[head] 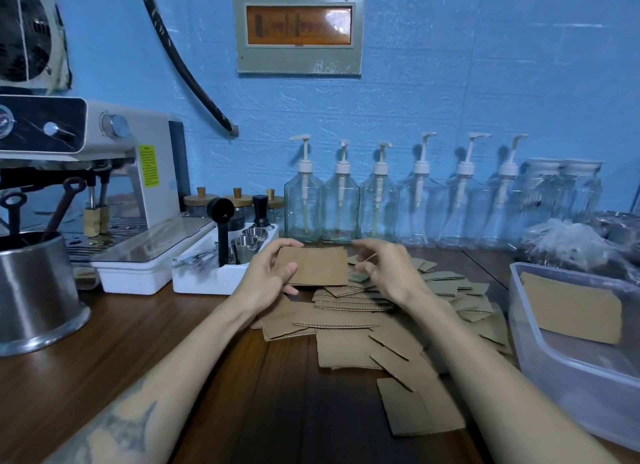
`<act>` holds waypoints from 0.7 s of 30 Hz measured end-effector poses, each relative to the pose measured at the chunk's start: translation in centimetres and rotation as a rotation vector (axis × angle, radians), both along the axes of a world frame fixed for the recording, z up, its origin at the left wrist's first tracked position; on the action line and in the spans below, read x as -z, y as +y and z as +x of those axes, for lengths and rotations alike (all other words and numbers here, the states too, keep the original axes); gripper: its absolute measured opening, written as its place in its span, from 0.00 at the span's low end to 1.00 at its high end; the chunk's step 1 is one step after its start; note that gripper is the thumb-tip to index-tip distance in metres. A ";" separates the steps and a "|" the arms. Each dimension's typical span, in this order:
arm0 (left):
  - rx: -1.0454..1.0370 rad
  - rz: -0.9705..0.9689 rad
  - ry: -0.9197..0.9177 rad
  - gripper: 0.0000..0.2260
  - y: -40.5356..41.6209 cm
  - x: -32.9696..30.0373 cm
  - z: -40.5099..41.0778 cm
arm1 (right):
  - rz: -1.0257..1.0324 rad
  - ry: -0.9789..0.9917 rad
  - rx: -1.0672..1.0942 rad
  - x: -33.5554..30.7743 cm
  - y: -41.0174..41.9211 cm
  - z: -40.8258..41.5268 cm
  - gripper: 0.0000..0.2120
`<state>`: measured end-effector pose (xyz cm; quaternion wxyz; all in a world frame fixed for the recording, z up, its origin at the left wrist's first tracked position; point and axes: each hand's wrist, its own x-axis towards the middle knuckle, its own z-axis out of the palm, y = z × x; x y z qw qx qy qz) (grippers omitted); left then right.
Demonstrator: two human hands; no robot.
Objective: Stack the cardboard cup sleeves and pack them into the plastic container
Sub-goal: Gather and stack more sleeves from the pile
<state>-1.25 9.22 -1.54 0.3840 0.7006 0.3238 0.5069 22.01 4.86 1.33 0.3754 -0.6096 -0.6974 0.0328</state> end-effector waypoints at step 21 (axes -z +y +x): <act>-0.135 -0.044 0.044 0.13 0.3 -0.3 -0.3 | -0.308 -0.218 0.161 1.4 1.5 0.4 0.16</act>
